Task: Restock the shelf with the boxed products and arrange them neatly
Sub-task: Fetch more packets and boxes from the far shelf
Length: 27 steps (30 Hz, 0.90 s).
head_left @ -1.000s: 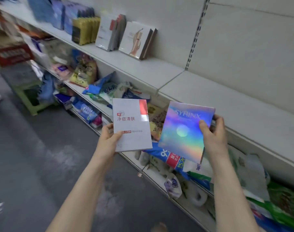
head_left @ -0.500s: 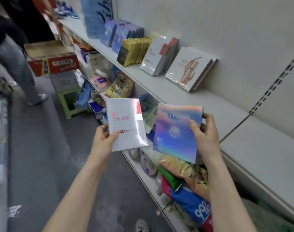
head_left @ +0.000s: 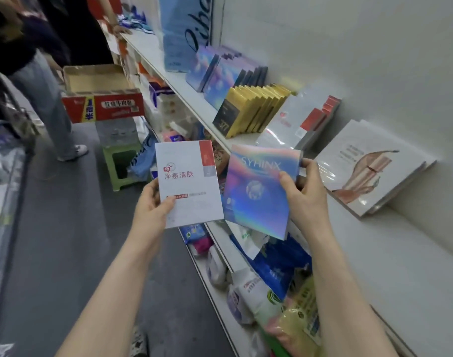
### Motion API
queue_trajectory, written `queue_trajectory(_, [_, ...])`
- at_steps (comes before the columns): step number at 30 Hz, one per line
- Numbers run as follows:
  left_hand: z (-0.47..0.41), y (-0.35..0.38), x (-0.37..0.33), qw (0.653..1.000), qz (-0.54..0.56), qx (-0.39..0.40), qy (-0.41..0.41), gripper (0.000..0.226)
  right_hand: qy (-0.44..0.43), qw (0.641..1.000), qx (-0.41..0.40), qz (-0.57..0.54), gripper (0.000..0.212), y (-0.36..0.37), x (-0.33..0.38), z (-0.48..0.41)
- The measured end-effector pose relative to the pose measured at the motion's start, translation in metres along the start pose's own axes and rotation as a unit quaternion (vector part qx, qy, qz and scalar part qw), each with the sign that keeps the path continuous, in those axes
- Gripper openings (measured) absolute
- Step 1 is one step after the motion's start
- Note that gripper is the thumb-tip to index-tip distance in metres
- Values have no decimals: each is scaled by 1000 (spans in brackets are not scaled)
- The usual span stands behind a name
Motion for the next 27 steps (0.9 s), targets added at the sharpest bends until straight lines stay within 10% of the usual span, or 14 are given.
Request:
queue_trajectory(15, [-282, -135, -37, 998, -44, 21, 31, 31, -48, 996, -7, 75, 45, 270, 23, -157])
queue_trajectory(27, [-487, -134, -29, 996, -65, 53, 19, 35, -104, 979, -150, 88, 51, 331, 30, -371])
Point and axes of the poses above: each hand's wrist, its own z-axis away from the middle knuckle, its own y-axis out of the palm, x = y × z, the point moved 10 cm from there along -z, towards the middle knuckle, and after that the axes turned 12 degrees about -z, right-handed, at the moved point
